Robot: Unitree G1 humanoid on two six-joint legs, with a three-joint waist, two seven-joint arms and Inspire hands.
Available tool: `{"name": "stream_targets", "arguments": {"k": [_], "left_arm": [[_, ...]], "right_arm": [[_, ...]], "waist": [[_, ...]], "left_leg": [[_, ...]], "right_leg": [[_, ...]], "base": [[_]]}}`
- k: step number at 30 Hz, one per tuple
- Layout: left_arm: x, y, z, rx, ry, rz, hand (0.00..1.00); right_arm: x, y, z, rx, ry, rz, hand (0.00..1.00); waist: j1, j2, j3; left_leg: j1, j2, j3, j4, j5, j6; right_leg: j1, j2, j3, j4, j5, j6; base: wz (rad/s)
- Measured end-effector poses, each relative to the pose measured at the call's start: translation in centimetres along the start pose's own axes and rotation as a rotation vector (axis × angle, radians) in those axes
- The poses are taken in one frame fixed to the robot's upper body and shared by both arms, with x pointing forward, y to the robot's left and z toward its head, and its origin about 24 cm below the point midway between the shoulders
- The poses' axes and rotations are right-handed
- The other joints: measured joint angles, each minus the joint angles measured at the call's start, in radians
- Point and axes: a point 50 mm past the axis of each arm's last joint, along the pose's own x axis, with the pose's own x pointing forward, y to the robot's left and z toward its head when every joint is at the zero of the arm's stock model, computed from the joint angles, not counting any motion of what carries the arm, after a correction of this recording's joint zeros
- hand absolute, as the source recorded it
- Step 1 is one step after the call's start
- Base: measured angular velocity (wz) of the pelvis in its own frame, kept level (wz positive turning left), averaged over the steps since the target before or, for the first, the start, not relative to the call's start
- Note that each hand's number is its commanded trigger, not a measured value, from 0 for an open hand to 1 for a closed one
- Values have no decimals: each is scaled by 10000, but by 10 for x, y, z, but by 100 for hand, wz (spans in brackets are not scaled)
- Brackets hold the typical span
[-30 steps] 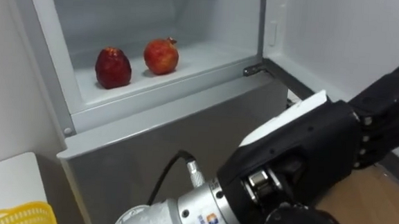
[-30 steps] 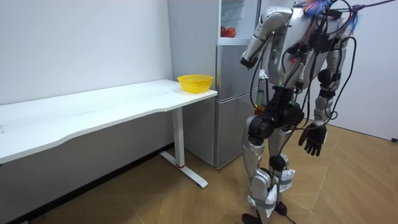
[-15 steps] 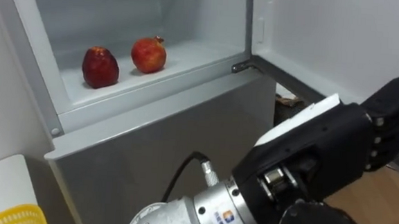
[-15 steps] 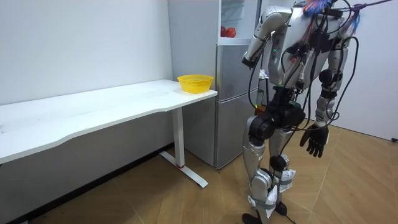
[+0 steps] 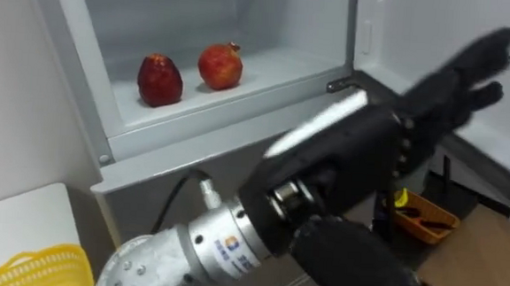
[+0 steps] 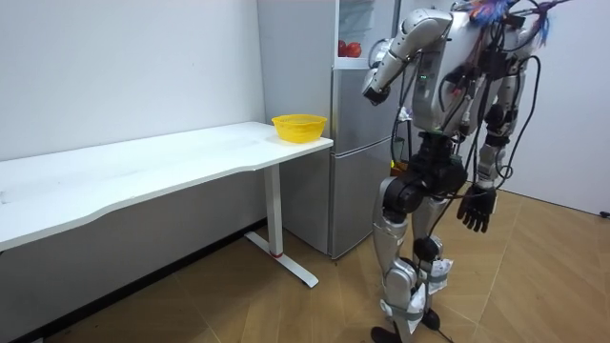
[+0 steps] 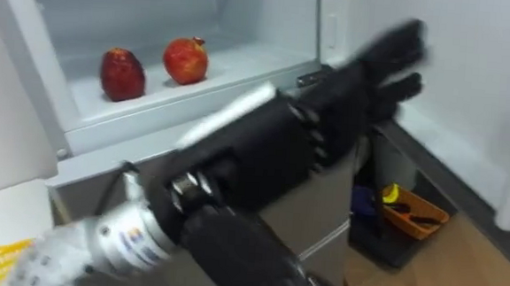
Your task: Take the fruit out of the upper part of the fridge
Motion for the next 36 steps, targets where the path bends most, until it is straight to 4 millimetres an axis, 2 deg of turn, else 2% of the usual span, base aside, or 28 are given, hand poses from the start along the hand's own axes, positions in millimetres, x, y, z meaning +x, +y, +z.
{"name": "stream_targets", "arguments": {"k": [1, 3, 5, 9, 13, 15, 19, 22, 25, 27, 28, 30, 31, 33, 34, 36], "left_arm": [[-3, 3, 3, 123, -84, 199, 0], [-16, 10, 9, 387, -219, 1098, 0], [-28, 13, 14, 841, -119, 1677, 0], [-38, 19, 23, 1618, -126, 2917, 0], [-42, 23, 30, 2393, -359, 3674, 0], [-45, 27, 36, 3158, -452, 4281, 0], [-55, 31, 54, 4303, -1138, 5325, 0], [-74, 41, 69, 5118, -1614, 6728, 0], [-106, 53, 80, 5979, -1534, 8631, 0], [-135, 58, 85, 6550, -1075, 10172, 0], [-141, 59, 85, 6677, -952, 10541, 0], [-170, 59, 79, 7589, 189, 12119, 0], [-177, 59, 77, 7853, 596, 12464, 0], [-210, 57, 66, 8479, 2233, 13755, 0], [-218, 56, 63, 8534, 2622, 14068, 0], [-255, 54, 50, 8664, 4086, 15679, 0]], "right_arm": [[0, 1, 0, -18, -2, 5, 0], [0, 3, -1, -76, -22, -55, 0], [0, 2, 0, -262, -94, -233, 0], [0, 2, 2, -703, -342, -420, 0], [0, 4, 2, -767, -485, -397, 0], [0, 5, 0, -801, -428, -449, 0], [0, 8, -5, -777, -324, -601, 0], [-1, 9, -13, -662, -239, -727, 0], [-1, 9, -20, -348, -29, -825, 0], [-1, 8, -22, -213, 3, -911, 0], [-2, 8, -23, -232, 26, -938, 0], [-2, 8, -28, -181, 135, -1059, 0], [-2, 8, -28, -73, 144, -1097, 0], [-2, 6, -27, 91, 50, -1305, 0], [-2, 6, -27, 102, 28, -1338, 0], [-3, 6, -32, 161, 104, -1464, 0]], "waist": [[125, -73, -7], [573, -306, -100], [747, -375, -129], [1189, -387, -141], [1388, -391, -131], [1601, -337, -163], [1961, -337, -165], [2311, -335, -160], [2563, -331, -161], [2766, -342, -159], [2776, -347, -158], [2877, -316, -157], [2955, -304, -156], [3026, -254, -130], [3043, -256, -129], [3156, -182, -101]], "left_leg": [[2, 5, -33, 2, 11, -15], [13, 19, -291, 11, 37, -53], [30, 11, -513, 23, 44, -65], [16, -16, -877, 65, 45, -66], [16, -72, -1258, 137, 45, -65], [54, -130, -1450, 148, 47, -62], [176, -164, -1673, 141, 50, -66], [220, -179, -1764, 151, 52, -70], [90, -202, -1996, 191, 59, -82], [51, -224, -2171, 203, 64, -90], [52, -232, -2187, 205, 64, -90], [76, -296, -2353, 230, 65, -88], [82, -309, -2389, 238, 65, -88], [37, -346, -2490, 308, 63, -85], [44, -357, -2539, 302, 63, -84], [67, -376, -2737, 292, 63, -84]], "right_leg": [[36, -2, -64, -24, -2, -13], [185, 5, -246, -129, 5, -66], [308, 3, -415, -203, -6, -94], [564, -110, -870, -366, -17, -102], [863, -182, -1251, -507, -58, -97], [937, -269, -1469, -487, -186, -94], [1057, -299, -1556, -357, -326, -102], [1137, -307, -1590, -342, -384, -110], [1116, -338, -1879, -354, -408, -127], [1120, -357, -1988, -359, -426, -129], [1129, -369, -2025, -358, -435, -124], [1222, -411, -2094, -354, -477, -83], [1235, -422, -2089, -354, -484, -74], [1261, -474, -2174, -365, -495, -56], [1284, -483, -2186, -368, -501, -46], [1297, -479, -2187, -350, -520, -36]], "base": [[28], [26], [28], [31], [33], [30], [13], [9], [22], [15], [18], [18], [8], [8], [15], [6]]}}
